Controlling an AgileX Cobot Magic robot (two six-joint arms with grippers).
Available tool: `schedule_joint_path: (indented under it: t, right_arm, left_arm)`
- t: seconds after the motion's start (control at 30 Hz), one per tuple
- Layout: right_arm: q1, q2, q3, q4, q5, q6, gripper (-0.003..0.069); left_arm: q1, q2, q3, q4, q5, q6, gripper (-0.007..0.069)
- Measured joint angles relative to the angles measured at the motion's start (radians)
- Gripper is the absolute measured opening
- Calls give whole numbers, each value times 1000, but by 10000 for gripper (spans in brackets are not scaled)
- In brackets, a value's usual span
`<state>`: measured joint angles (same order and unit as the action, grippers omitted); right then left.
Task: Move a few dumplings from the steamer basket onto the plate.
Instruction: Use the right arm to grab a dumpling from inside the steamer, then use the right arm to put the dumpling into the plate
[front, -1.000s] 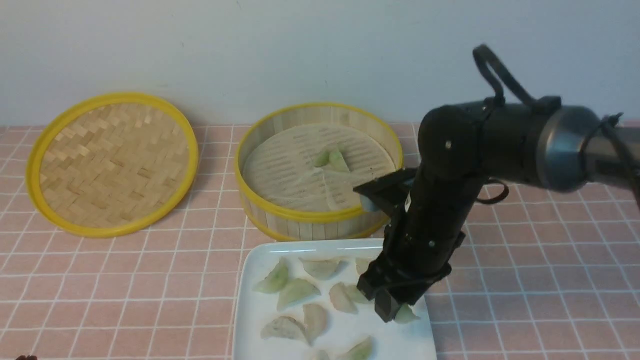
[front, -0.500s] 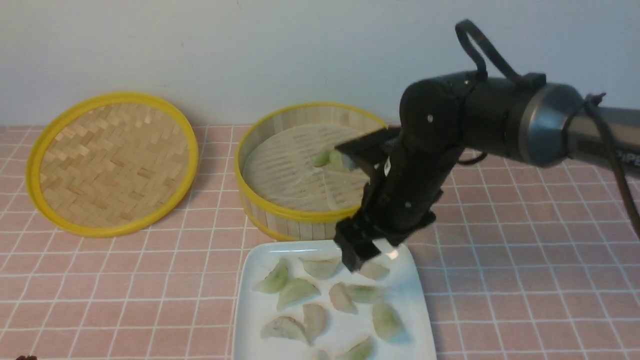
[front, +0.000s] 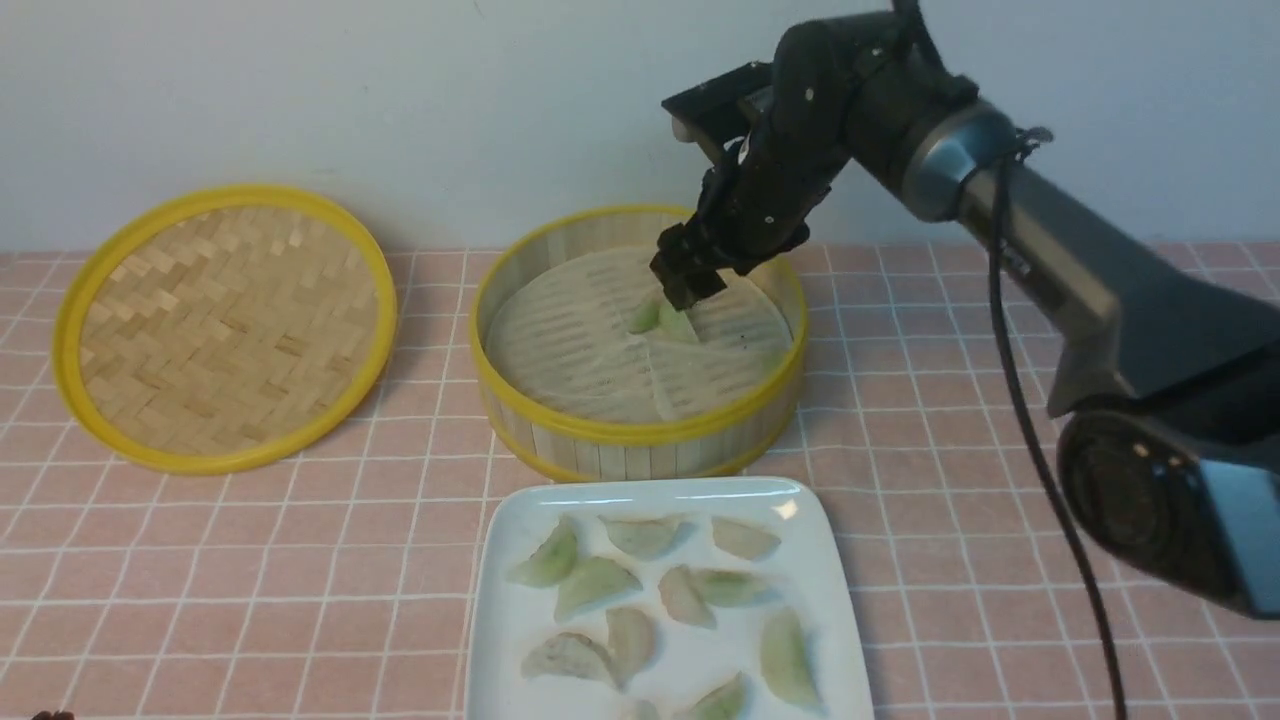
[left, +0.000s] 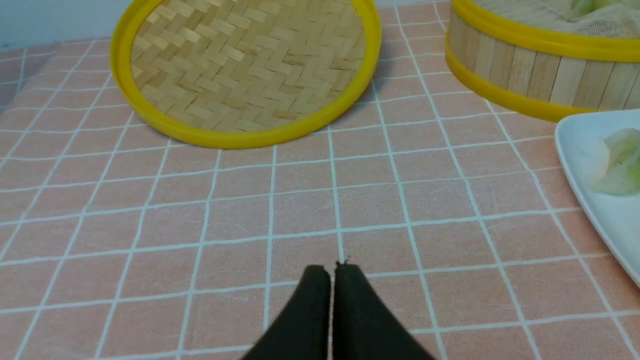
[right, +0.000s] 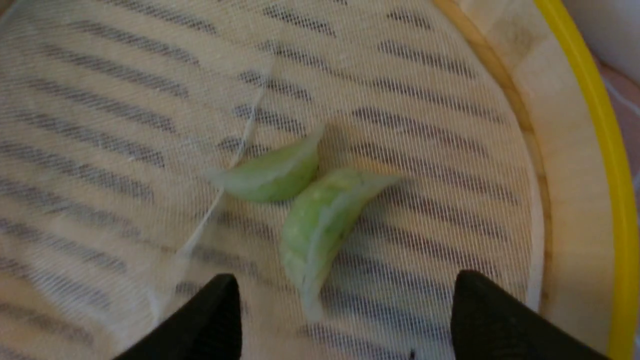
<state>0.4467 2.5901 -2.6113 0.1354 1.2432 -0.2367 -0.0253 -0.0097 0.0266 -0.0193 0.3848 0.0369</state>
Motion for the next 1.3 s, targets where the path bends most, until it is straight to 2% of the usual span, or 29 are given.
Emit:
schedule_joint_path:
  t: [0.3,0.4,0.43,0.47,0.53,0.77,0.87,1.07,1.1,1.3]
  right_arm:
    - [1,107,-73,30,9,-38,484]
    - [1,116,-74,37,9,-36,410]
    - [1,116,-75,35,9,-30,356]
    - [1,116,-78,35,9,-27,255]
    - [1,116,-88,33,9,-25,138]
    - [1,-2,-87,28,16,82,147]
    - [1,-160,70,32,13,105,147]
    - [11,-509,563,56,4,106,147]
    - [23,-599,706,68,4,106,147]
    - [101,-832,1177,117,-25,119,147]
  left_arm:
    - [0,0,0,0,0,0,-6]
    - [0,0,0,0,0,0,-6]
    - [0,0,0,0,0,0,-6]
    - [0,0,0,0,0,0,-6]
    - [0,0,0,0,0,0,-6]
    - [0,0,0,0,0,0,-6]
    - [0,0,0,0,0,0,-6]
    - [0,0,0,0,0,0,-6]
    - [0,0,0,0,0,0,-6]
    - [0,0,0,0,0,0,-6]
